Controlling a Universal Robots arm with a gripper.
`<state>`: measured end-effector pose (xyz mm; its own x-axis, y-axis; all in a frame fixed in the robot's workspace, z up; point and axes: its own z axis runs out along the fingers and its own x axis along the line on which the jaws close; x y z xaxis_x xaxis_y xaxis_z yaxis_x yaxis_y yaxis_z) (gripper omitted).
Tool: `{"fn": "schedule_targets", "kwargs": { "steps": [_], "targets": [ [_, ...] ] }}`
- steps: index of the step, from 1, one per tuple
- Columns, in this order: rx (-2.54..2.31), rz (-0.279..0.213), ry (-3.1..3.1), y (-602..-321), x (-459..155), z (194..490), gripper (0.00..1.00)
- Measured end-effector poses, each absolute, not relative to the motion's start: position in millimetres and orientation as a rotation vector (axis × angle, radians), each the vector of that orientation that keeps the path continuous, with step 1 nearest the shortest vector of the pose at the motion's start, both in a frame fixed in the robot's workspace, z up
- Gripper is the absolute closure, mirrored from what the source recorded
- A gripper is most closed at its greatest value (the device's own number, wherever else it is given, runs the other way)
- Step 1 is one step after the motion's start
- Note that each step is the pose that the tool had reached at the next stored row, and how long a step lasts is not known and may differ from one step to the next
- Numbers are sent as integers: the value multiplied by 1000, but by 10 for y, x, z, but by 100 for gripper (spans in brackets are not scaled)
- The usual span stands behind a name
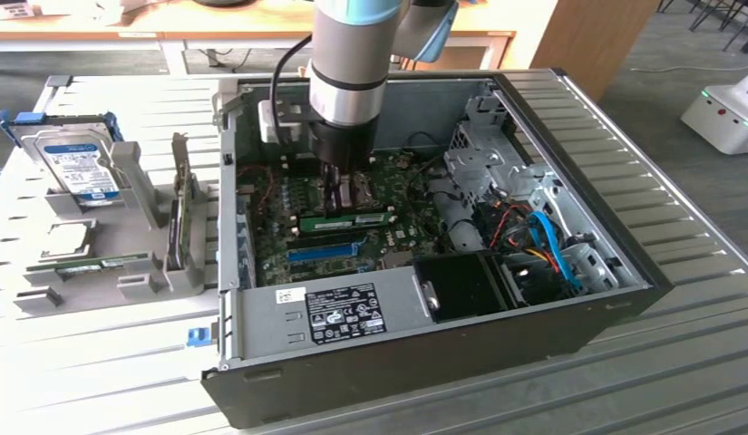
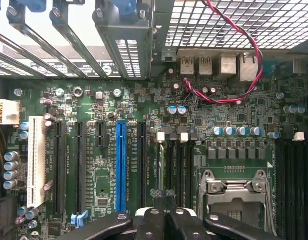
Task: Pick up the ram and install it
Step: 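Press down the ram until it locks into place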
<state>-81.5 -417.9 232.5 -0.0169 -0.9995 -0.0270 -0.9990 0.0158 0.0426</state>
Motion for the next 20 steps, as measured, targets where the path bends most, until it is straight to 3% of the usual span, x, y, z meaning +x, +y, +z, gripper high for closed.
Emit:
{"fn": "schedule_targets", "kwargs": {
  "steps": [20],
  "targets": [
    [2195,-77,-2231,-4179,-815,2289,89]
  ]
}}
